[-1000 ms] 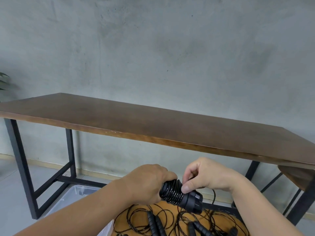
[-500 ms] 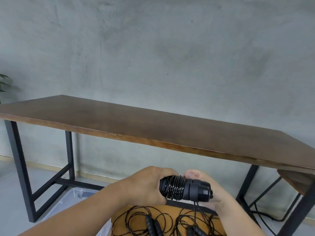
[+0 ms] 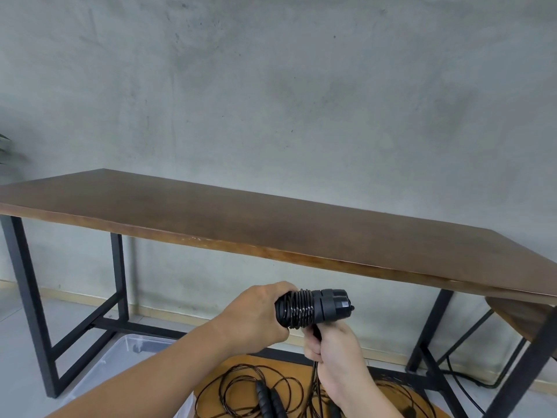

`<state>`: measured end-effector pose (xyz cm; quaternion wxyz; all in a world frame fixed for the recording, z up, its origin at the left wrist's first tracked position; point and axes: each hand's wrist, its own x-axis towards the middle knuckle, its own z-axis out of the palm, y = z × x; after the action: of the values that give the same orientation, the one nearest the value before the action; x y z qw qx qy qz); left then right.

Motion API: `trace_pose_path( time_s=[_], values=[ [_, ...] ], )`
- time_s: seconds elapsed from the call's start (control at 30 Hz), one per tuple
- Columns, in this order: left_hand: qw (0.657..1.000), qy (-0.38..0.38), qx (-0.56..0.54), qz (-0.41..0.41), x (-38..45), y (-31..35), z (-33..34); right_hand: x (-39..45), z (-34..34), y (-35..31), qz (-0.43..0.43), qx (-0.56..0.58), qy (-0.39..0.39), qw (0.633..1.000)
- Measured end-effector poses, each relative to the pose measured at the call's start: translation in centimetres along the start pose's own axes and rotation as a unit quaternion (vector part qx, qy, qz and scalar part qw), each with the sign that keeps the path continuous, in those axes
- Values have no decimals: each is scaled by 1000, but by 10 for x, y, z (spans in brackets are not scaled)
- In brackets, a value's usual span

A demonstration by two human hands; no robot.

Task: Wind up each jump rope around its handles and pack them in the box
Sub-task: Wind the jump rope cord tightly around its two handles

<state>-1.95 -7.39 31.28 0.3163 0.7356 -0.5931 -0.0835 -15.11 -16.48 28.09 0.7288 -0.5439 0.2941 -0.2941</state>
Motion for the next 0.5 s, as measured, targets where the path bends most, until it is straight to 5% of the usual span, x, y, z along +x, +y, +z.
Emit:
trace_pose_path(
  time_s=[0.3,0.5],
  values=[
    [997,40,59,-40,6,-15,1,-17,9,3,28,-123,-1,992],
    [984,50,167,-43,8,-23,3,-25,10,-5,-76,-475,-12,877]
  ],
)
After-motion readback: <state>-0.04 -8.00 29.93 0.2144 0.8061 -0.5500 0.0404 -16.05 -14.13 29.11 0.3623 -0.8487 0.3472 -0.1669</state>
